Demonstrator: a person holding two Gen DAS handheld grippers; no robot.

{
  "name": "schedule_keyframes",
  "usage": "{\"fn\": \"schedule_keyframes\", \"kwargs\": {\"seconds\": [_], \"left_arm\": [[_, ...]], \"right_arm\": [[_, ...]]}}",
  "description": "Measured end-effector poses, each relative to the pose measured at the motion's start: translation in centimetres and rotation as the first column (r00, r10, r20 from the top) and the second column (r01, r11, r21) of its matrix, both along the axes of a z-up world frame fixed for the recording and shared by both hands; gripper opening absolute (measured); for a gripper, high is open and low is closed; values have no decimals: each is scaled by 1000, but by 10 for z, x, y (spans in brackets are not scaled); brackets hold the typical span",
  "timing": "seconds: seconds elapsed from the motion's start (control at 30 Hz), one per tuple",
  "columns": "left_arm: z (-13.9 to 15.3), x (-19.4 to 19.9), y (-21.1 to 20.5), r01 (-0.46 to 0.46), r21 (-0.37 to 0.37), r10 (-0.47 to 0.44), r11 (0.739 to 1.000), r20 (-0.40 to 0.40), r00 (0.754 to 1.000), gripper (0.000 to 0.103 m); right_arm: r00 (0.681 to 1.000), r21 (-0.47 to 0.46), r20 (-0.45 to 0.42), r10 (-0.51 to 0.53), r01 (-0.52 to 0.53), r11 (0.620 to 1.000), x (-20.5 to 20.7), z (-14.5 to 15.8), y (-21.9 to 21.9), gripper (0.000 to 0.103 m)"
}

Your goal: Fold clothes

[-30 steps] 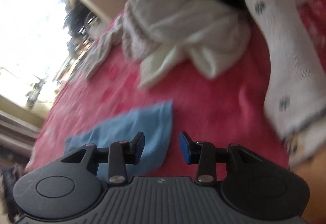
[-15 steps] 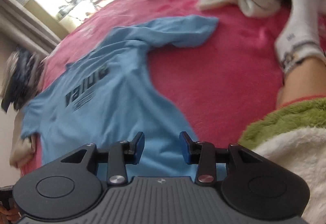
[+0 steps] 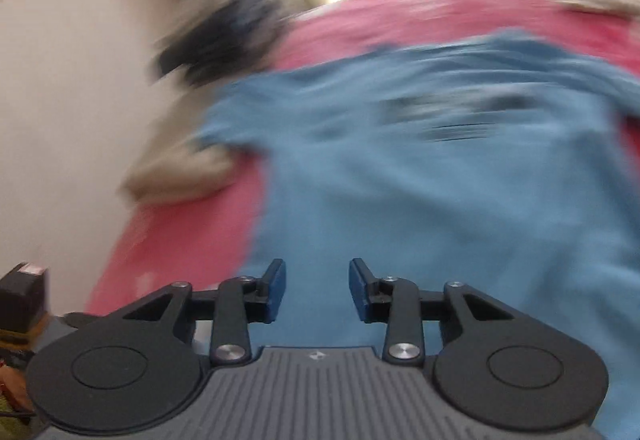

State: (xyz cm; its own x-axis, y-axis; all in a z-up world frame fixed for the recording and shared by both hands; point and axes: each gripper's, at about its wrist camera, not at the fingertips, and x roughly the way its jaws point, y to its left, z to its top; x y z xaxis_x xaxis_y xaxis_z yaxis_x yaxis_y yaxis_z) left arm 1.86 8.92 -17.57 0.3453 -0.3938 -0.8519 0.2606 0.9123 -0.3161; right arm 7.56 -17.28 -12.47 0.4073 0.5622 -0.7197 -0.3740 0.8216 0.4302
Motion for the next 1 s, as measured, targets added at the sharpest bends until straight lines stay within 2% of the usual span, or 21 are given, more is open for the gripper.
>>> {"fn": "schedule_keyframes", "kwargs": {"seconds": [0.1, 0.2, 0.23, 0.3, 0.33, 0.5, 0.67, 0.87, 1.0], "left_arm": [[-4, -15, -4, 48, -20, -49, 999, -8, 999, 27], [-7, -24, -5, 84, -42, -85, 996, -16, 996, 27], [-7, -26, -5, 98, -47, -99, 994, -16, 995, 26], [-8, -29, -7, 122, -54, -123, 991, -20, 992, 26], [-8, -29, -7, 129, -57, -130, 990, -26, 991, 26], [-6, -34, 0, 108, -85, -110, 991, -24, 994, 26], [-7, -28, 14, -9, -171, 3, 985, -38, 999, 27], [-8, -18, 35, -139, -308, 114, 941, -96, 989, 27], [4, -24, 48, -116, -419, 89, 900, -84, 993, 28]], "right_arm": [[991, -61, -29, 129, -130, 990, -2, -13, 65, 31], [979, -205, -43, 199, -204, 957, -10, -29, 106, 31], [976, -251, -54, 213, -220, 943, -13, -36, 114, 26], [977, -301, -69, 200, -212, 930, -17, -45, 115, 8], [981, -295, -66, 183, -195, 936, -19, -45, 109, 2], [996, -240, -81, 32, -50, 969, -21, -39, 70, 1], [994, -128, -107, -19, 6, 992, -21, -47, 48, 1], [991, -75, -129, -23, 14, 997, -14, -59, 42, 1], [988, -18, -150, -29, 26, 1000, -15, -60, 34, 2]]}}
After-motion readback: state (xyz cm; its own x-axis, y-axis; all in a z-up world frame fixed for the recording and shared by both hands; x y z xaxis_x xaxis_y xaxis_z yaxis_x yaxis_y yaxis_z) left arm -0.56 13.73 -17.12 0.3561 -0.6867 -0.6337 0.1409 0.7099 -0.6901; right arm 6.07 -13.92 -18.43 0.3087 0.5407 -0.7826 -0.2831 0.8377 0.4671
